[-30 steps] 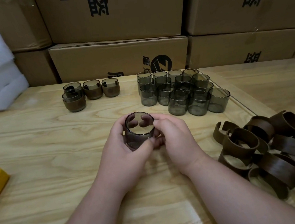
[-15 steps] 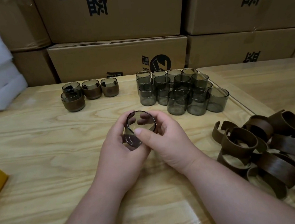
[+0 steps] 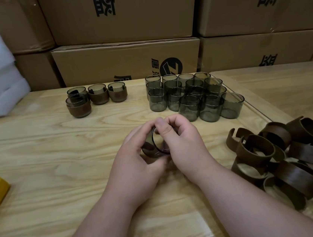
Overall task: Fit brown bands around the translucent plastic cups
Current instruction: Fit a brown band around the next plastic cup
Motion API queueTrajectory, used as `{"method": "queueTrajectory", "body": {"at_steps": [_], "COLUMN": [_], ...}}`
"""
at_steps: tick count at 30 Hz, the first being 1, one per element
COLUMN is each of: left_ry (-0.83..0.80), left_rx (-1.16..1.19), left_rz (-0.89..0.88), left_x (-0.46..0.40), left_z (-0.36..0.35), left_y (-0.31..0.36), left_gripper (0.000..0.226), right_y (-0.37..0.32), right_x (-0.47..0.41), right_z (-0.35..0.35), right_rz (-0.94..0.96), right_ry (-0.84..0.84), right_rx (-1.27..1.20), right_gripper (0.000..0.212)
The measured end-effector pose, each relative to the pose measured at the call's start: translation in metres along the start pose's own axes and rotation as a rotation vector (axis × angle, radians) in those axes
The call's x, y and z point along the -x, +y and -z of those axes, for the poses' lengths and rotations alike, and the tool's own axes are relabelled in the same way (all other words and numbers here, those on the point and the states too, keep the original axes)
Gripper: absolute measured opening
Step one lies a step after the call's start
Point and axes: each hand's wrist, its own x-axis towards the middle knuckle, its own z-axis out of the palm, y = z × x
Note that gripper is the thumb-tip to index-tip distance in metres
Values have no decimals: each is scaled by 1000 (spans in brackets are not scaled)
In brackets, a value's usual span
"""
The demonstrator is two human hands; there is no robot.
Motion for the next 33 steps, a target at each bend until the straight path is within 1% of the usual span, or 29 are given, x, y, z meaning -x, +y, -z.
{"method": "queueTrajectory", "body": {"at_steps": [4, 10, 17, 20, 22, 23, 26, 30, 33], "left_ry": [5, 62, 110, 107, 116, 124, 141, 152, 147], "left_rx": [15, 48, 127, 148, 161, 173, 220, 246, 250], "left_rz": [16, 77, 113, 88, 89, 100, 135, 140, 135], "left_x": [1, 0, -1, -1, -2, -2, -2, -2, -2], "left_z": [1, 2, 1, 1, 2, 2, 1, 2, 2], "left_y": [-2, -1, -2, -3, -1, 0, 2, 1, -1], "left_gripper": [75, 72, 67, 65, 64, 59, 53, 61, 62], "right_y": [-2, -4, -8, -9, -8, -7, -4, -7, -9], "right_x": [-1, -1, 0, 3, 4, 5, 5, 7, 7], "right_z": [0, 1, 1, 3, 3, 3, 0, 0, 2], "right_rz": [-41, -124, -136, -75, 18, 53, 86, 75, 53], "right_ry": [43, 33, -48, -134, -194, -211, -223, -227, -176], "right_rx": [-21, -143, -259, -262, -239, -212, -170, -207, -181], "right_gripper": [26, 28, 29, 29, 23, 20, 19, 36, 35]}}
